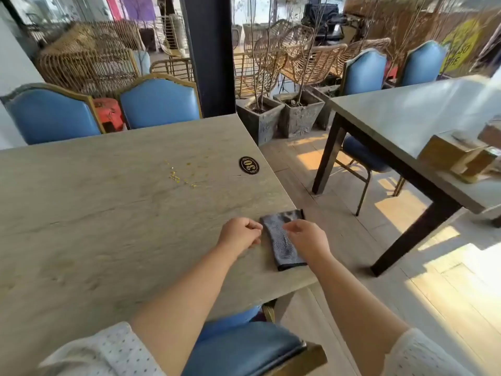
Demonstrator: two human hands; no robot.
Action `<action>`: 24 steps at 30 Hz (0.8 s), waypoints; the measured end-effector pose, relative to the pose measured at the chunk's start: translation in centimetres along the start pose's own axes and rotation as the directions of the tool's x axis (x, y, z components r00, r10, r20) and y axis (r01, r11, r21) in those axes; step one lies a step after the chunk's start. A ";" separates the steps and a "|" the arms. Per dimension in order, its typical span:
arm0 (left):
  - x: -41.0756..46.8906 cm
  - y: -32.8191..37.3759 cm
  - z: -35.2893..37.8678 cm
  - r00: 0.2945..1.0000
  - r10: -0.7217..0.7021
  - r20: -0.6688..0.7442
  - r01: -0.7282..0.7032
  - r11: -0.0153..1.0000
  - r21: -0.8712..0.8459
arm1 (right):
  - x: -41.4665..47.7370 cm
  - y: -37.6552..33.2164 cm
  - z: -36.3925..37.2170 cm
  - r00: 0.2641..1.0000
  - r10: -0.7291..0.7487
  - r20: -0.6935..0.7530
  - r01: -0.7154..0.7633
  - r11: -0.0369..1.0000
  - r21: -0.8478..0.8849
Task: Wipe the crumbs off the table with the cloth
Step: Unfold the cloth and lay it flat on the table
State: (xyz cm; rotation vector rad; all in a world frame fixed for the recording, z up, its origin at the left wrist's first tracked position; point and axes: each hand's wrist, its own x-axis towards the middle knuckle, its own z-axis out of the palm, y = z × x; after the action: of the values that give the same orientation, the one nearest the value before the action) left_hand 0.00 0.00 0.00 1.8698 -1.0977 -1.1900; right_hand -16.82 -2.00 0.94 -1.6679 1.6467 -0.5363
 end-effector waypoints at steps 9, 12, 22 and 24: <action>7.1 -2.9 5.8 0.949 -0.235 -0.211 0.224 0.972 -0.074 | 3.8 2.6 1.6 0.997 0.079 0.010 -0.079 0.997 -0.017; 7.0 -1.4 6.7 0.942 -0.217 -0.256 0.240 0.969 0.064 | 4.5 3.2 2.1 0.997 0.068 0.032 -0.067 0.997 -0.041; 4.3 1.3 5.5 0.967 -0.161 -0.199 0.109 0.962 -0.250 | 5.7 1.7 1.0 0.999 -0.005 -0.035 0.001 0.993 -0.115; 2.8 1.8 3.8 0.982 -0.096 -0.163 0.044 0.954 -0.296 | 5.7 0.4 0.9 0.999 -0.042 0.018 0.044 0.986 -0.162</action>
State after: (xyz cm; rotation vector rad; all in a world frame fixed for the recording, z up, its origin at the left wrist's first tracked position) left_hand -3.42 -3.58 -0.93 1.7565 -0.7216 -1.1327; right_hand -15.89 -7.35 -1.00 -1.8242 1.6859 -0.4191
